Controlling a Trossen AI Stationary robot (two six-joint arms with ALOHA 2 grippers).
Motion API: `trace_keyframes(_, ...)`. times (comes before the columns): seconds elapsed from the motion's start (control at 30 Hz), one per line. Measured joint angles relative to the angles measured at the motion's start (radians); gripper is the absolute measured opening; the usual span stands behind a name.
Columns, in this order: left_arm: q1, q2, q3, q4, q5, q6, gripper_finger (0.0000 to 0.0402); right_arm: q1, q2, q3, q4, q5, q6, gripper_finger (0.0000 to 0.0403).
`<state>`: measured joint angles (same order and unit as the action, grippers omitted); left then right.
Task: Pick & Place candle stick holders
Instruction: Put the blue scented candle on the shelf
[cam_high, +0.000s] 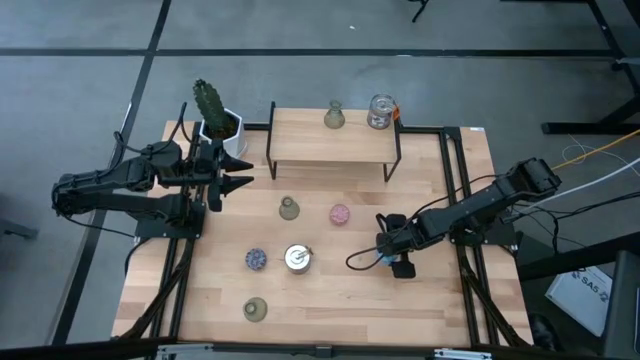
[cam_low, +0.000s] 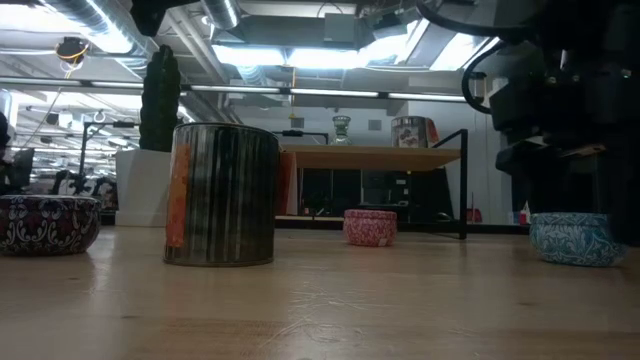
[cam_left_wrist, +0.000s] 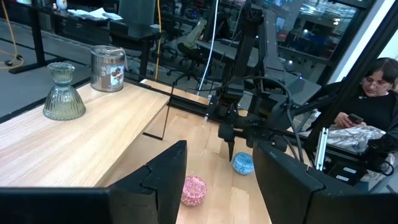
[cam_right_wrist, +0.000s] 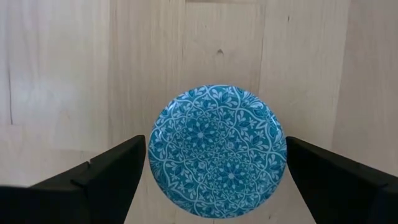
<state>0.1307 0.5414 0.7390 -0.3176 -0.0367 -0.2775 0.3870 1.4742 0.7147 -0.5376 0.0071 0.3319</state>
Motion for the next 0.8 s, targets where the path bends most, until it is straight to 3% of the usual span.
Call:
trace_keyframes(0.37, 0.0, 0.0, 0.0, 0.0, 0.0, 0.001, 0.018, 0.0, 0.0, 0.0, 0.021, 0.0, 0.001, 0.0378)
trace_keyframes(0.8, 0.0, 0.0, 0.0, 0.0, 0.0, 0.002, 0.018, 0.0, 0.0, 0.0, 0.021, -0.008, 0.001, 0.0327)
